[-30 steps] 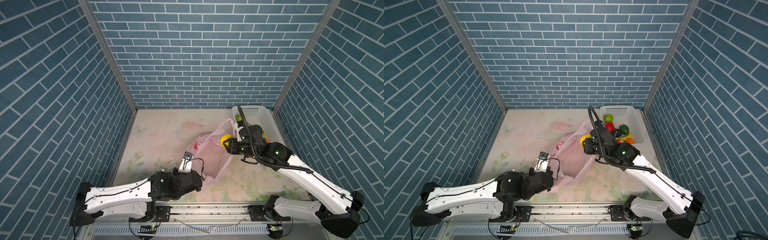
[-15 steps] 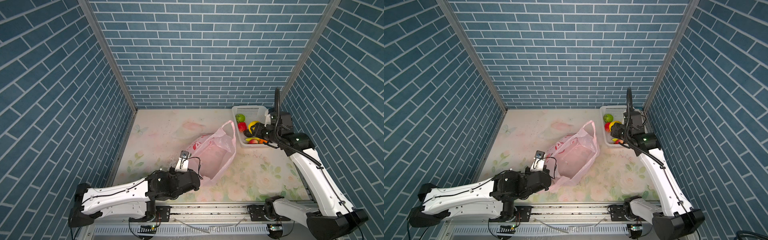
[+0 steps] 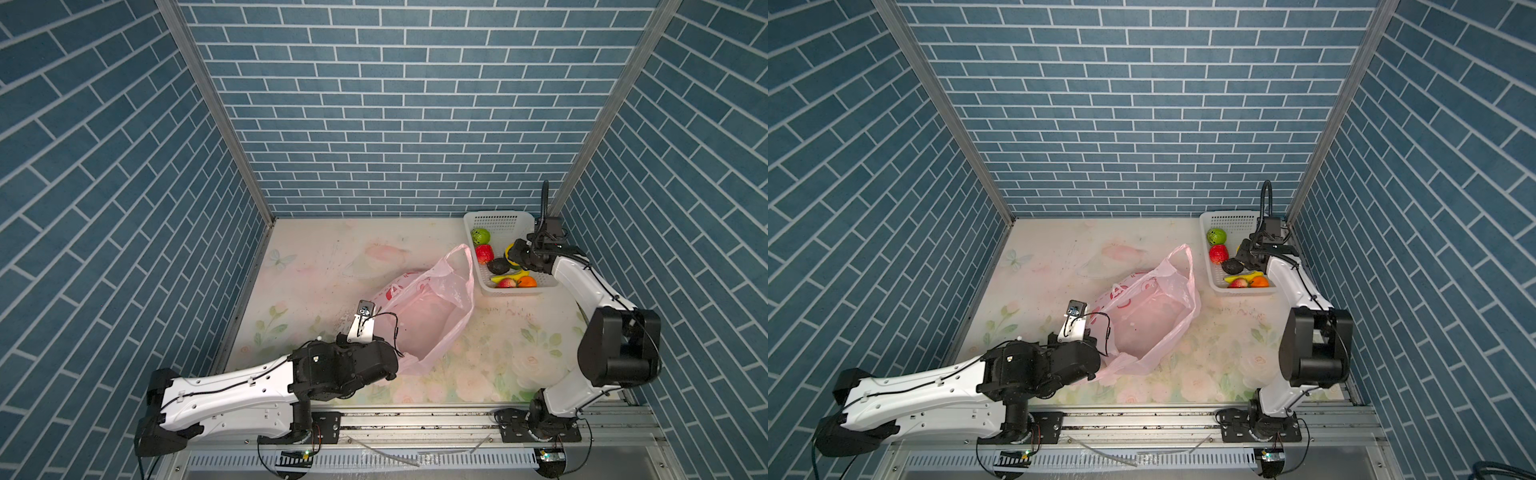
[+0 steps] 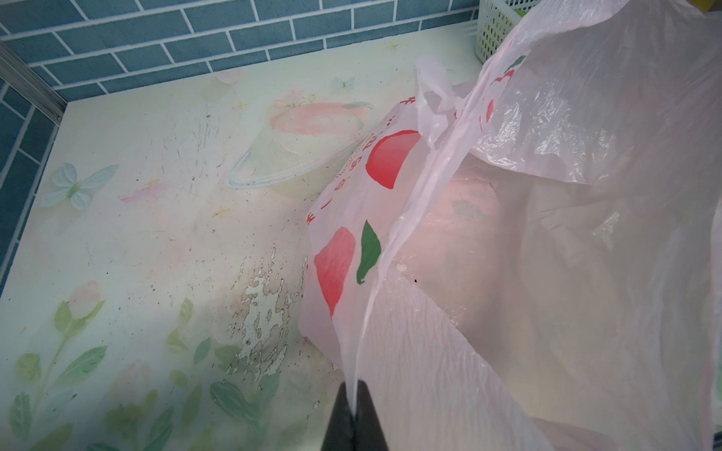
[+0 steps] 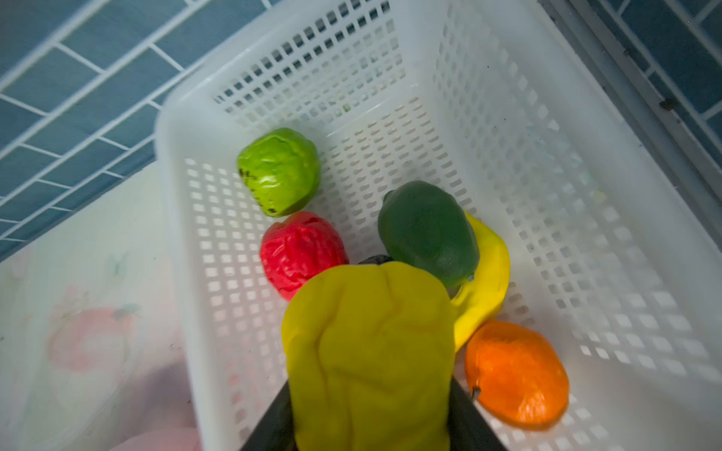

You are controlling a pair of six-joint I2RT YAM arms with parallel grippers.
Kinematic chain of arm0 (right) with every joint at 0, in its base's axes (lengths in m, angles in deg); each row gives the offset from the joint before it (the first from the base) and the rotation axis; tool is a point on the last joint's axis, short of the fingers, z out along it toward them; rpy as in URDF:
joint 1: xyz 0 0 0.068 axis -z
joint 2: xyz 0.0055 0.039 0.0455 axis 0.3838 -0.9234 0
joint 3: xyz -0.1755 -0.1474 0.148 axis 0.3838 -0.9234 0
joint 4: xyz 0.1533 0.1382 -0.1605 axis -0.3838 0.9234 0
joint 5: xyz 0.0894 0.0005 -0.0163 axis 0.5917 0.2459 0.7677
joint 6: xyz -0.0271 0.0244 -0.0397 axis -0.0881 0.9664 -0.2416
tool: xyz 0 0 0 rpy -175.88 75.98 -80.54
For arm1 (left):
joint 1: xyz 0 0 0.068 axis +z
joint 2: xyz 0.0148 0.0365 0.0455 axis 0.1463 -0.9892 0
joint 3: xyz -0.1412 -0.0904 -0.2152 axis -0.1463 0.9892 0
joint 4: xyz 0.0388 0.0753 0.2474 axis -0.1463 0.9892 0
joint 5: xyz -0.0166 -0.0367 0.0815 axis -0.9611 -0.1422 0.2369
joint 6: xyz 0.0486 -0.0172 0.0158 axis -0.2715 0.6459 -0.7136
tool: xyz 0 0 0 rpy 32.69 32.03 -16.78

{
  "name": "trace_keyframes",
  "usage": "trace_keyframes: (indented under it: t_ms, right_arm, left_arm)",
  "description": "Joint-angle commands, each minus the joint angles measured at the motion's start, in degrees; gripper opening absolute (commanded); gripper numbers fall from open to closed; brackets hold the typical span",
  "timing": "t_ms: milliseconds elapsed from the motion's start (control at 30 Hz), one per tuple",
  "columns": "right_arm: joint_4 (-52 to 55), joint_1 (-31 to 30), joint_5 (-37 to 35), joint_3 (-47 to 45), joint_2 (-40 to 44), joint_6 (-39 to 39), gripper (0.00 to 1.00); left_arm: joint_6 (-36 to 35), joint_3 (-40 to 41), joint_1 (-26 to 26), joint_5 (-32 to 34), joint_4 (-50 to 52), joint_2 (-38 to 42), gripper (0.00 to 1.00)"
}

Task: Untie the knot of the plastic bag and take out the fruit
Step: Place the fruit in the basket.

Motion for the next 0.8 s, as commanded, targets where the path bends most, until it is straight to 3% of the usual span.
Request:
trace_keyframes:
  t_ms: [0,167,300,433,767]
  right_arm:
    - [-3.4,0.5,0.7,6.7,-5.5,-3.6,0.40]
    - [-5.0,0.6,0.8,8.4,-10.0,-4.3,0.44]
    - [-5.3,0.6,0.6,8.5,-9.9,-4.3,0.62]
    - [-4.9,0.5,0.1,8.0,-8.0,-4.3,0.72]
    - [-2.5,-0.7,0.5,1.4,2.7,-2.8,0.76]
  left_arm:
    - [-0.1,-0.4,0.5,1.6,-0.1,0.6,0.00]
    - [0.0,-0.2,0.5,1.6,-1.0,0.5,0.00]
    - [-0.1,-0.2,0.6,1.5,-1.0,0.4,0.00]
    - [-0.1,-0.3,0.6,1.9,-0.8,0.3,0.00]
    - [0.3,-0.7,1.8,3.3,-0.4,0.6,0.00]
